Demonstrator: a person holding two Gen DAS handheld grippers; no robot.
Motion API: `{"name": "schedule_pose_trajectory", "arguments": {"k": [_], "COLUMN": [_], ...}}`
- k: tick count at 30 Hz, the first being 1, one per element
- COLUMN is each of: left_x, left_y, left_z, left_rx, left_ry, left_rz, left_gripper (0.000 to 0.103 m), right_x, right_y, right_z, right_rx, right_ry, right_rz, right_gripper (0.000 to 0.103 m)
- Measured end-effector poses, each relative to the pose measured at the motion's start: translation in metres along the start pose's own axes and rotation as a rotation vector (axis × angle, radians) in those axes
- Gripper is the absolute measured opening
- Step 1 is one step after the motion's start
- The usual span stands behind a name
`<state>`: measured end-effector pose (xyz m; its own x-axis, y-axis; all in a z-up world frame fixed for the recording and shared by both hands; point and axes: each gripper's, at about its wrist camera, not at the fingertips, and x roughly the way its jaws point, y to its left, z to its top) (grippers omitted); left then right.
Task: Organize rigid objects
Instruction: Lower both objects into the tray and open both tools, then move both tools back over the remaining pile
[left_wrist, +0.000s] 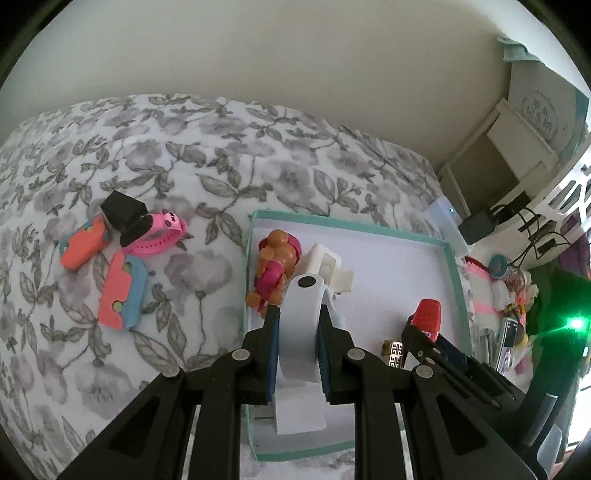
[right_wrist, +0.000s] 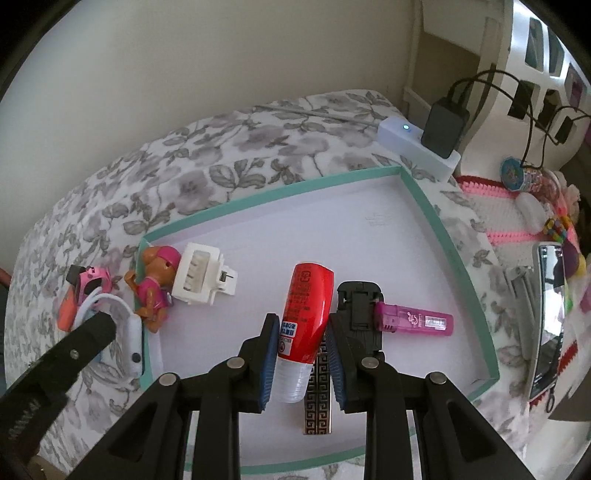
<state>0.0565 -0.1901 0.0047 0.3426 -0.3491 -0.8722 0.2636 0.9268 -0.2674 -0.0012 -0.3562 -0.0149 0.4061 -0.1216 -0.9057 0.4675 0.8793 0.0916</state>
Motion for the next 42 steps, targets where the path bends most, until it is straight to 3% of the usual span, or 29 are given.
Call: {"name": "schedule_pose_trajectory", "arguments": {"k": [16, 32, 34, 36, 40, 42], "left_x": [0.027, 0.012, 0.010, 0.009, 0.007, 0.007], "left_y": [-0.009, 0.002, 0.005, 0.010, 0.020, 0.026], "left_z": [-0.012, -0.004, -0.003, -0.002, 0.000, 0.001], "left_rx": [0.066, 0.039, 0.030, 0.012, -0.017, -0.032], "left_ry": [0.072, 0.038, 0.031, 0.023, 0.010, 0.007], "left_rz": [0.050, 0.087, 0.102, 0.126, 0.177, 0.216], "left_gripper": [0.021, 0.050, 0.054, 0.067, 0.074, 0.084], "right_x": [0.030, 0.024, 0.024, 0.024, 0.024, 0.024], "right_y": [0.000, 0.013, 0.015, 0.016, 0.018, 0.020], "right_z": [-0.010, -0.007, -0.007, -0.007, -0.007, -0.008], "right_rx": [-0.009, -0.074, -0.082, -0.084, -0.098, -0.108], "right_ry": [0.097, 0.069, 0.065, 0.061, 0.051, 0.041], "right_rz": [0.012, -0.027, -0.035, -0.039, -0.046, -0.052], "right_gripper": [0.027, 0.029, 0.033, 0.044, 0.052, 0.062]}}
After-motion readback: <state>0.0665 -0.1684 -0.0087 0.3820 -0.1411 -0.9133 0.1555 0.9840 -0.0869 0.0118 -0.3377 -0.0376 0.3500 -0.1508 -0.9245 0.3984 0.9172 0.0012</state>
